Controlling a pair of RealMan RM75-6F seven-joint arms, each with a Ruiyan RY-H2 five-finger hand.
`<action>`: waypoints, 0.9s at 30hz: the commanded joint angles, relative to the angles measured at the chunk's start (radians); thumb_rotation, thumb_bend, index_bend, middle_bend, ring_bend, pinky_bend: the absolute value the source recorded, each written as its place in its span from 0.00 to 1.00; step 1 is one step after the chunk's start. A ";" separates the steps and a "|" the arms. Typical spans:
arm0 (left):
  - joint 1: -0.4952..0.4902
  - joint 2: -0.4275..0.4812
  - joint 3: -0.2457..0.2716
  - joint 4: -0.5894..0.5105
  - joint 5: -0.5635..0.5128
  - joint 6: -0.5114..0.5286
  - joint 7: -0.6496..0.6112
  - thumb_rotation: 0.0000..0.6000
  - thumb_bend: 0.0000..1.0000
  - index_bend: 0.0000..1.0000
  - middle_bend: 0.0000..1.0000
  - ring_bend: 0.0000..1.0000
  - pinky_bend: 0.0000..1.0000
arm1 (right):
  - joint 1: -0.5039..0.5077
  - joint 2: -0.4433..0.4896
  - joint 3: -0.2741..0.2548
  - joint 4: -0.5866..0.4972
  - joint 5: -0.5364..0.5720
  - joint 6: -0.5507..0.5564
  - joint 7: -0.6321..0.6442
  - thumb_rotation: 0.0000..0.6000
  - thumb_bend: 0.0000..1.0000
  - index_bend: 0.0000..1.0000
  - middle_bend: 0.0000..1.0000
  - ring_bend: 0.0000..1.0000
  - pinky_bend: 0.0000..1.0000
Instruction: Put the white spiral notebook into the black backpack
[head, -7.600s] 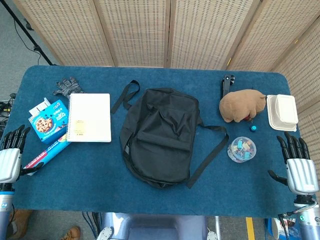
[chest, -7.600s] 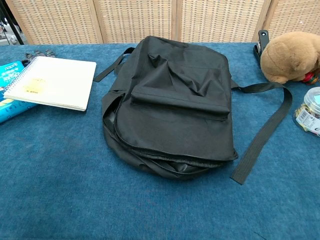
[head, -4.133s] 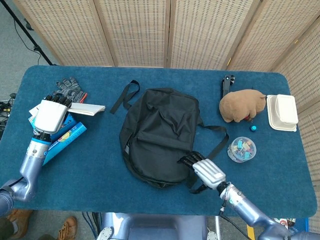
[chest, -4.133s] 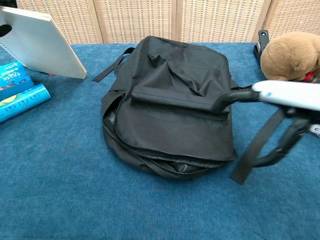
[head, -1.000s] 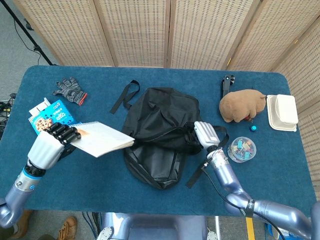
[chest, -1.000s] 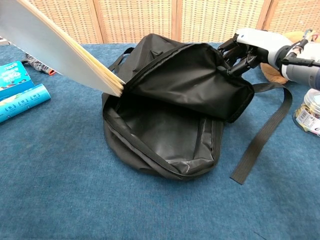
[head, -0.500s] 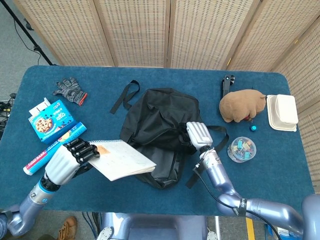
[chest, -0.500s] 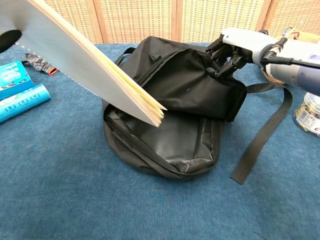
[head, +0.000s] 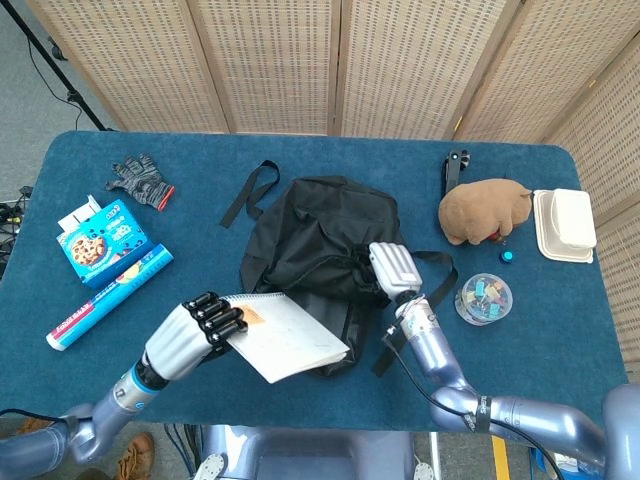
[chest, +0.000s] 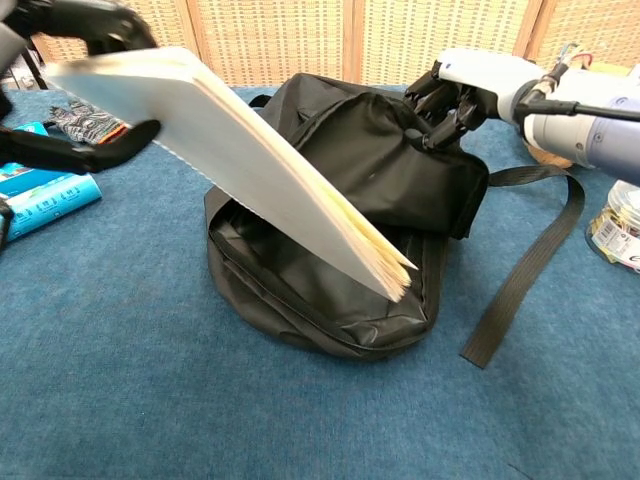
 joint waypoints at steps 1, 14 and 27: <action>-0.017 -0.041 -0.009 0.036 0.007 -0.006 0.013 1.00 0.50 0.83 0.63 0.57 0.59 | 0.001 0.006 0.004 -0.008 0.003 0.008 0.001 1.00 0.56 0.64 0.62 0.46 0.51; -0.095 -0.211 -0.036 0.307 0.059 -0.002 0.182 1.00 0.50 0.83 0.63 0.57 0.59 | 0.003 0.072 0.013 -0.094 0.063 0.022 -0.019 1.00 0.56 0.64 0.62 0.46 0.52; -0.085 -0.235 0.027 0.331 0.033 -0.070 0.289 1.00 0.50 0.84 0.64 0.57 0.59 | 0.017 0.107 0.005 -0.117 0.096 0.017 -0.021 1.00 0.56 0.64 0.62 0.46 0.52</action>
